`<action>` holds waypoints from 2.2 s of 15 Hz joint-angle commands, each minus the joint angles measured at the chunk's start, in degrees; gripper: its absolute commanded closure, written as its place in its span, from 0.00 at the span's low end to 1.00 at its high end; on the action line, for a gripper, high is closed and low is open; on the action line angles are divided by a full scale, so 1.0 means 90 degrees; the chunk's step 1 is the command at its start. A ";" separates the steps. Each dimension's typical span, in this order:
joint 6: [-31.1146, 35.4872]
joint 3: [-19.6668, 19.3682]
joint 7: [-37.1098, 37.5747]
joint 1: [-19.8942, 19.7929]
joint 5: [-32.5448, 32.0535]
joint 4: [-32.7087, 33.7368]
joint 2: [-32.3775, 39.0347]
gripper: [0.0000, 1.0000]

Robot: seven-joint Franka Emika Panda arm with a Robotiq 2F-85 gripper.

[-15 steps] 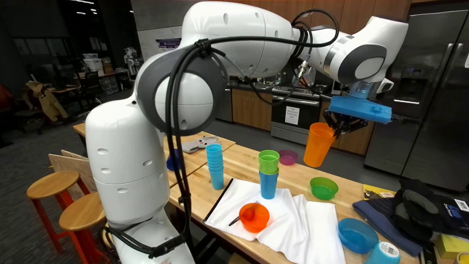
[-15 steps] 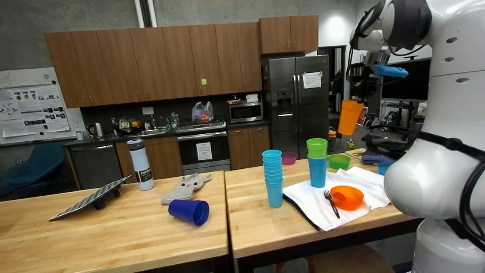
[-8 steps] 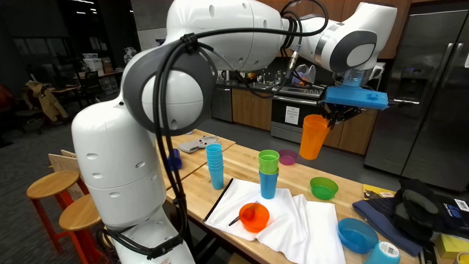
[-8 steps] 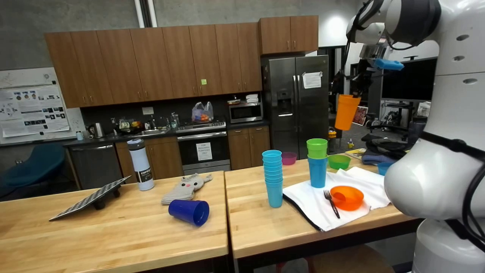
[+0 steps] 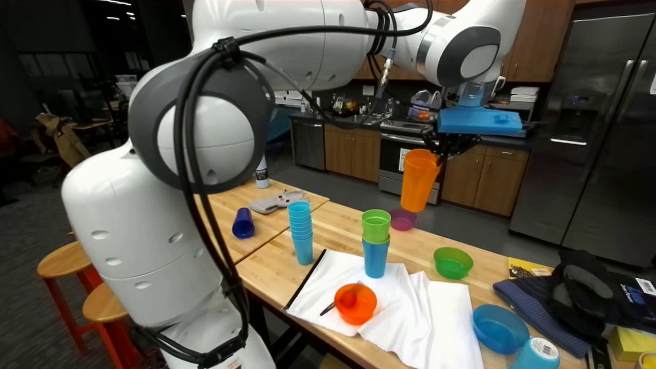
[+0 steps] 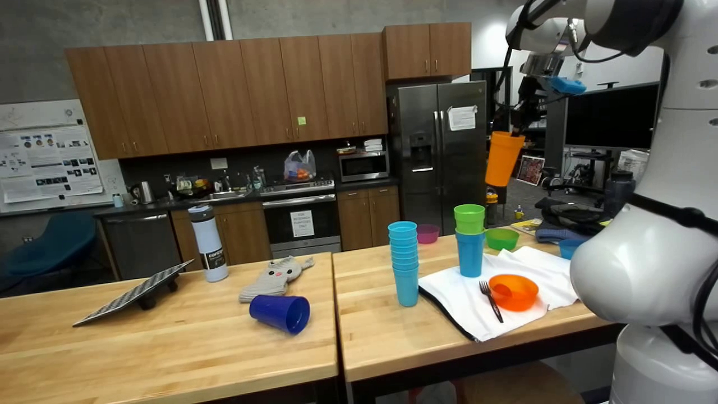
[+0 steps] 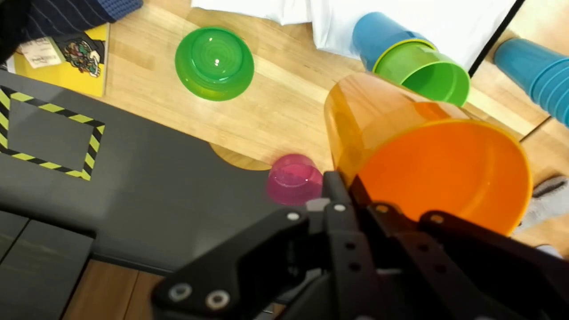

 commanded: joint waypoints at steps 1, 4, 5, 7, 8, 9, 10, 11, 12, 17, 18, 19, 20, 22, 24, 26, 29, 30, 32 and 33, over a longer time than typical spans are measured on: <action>-0.0034 0.0037 -0.0466 0.0195 -0.0119 -0.0547 -0.0595 0.99; -0.0039 0.0084 -0.0710 0.0355 -0.0236 -0.0836 -0.0867 0.99; -0.0009 0.0090 -0.0806 0.0401 -0.0281 -0.0941 -0.0933 0.99; 0.0093 0.0141 -0.0868 0.0484 -0.0412 -0.1156 -0.1048 0.99; 0.0114 0.0154 -0.0885 0.0521 -0.0479 -0.1228 -0.1071 0.99; 0.0137 0.0163 -0.0912 0.0554 -0.0540 -0.1288 -0.1077 0.99; 0.0153 0.0187 -0.0897 0.0583 -0.0605 -0.1357 -0.1094 0.99; 0.0182 0.0200 -0.0892 0.0606 -0.0655 -0.1428 -0.1107 0.99; 0.0199 0.0199 -0.0917 0.0624 -0.0705 -0.1459 -0.1092 0.99; 0.0398 0.0220 -0.0952 0.0673 -0.0843 -0.1699 -0.1086 0.99; 0.0437 0.0217 -0.0988 0.0675 -0.0850 -0.1720 -0.1080 0.99; 0.0453 0.0221 -0.1010 0.0681 -0.0853 -0.1735 -0.1078 0.99; 0.0531 0.0241 -0.1004 0.0695 -0.0831 -0.1782 -0.1103 0.99; 0.0559 0.0260 -0.0996 0.0721 -0.0822 -0.1750 -0.1089 0.99; 0.0613 0.0283 -0.0989 0.0760 -0.0781 -0.1731 -0.1092 0.99; 0.0759 0.0296 -0.0988 0.0807 -0.0744 -0.1765 -0.1099 0.99; 0.0910 0.0311 -0.0988 0.0860 -0.0748 -0.1795 -0.1075 0.99; 0.1022 0.0308 -0.0996 0.0881 -0.0673 -0.1808 -0.1065 0.99; 0.1237 0.0313 -0.1033 0.0924 -0.0601 -0.1867 -0.1051 0.99; 0.1297 0.0310 -0.1057 0.0945 -0.0575 -0.1880 -0.1036 0.99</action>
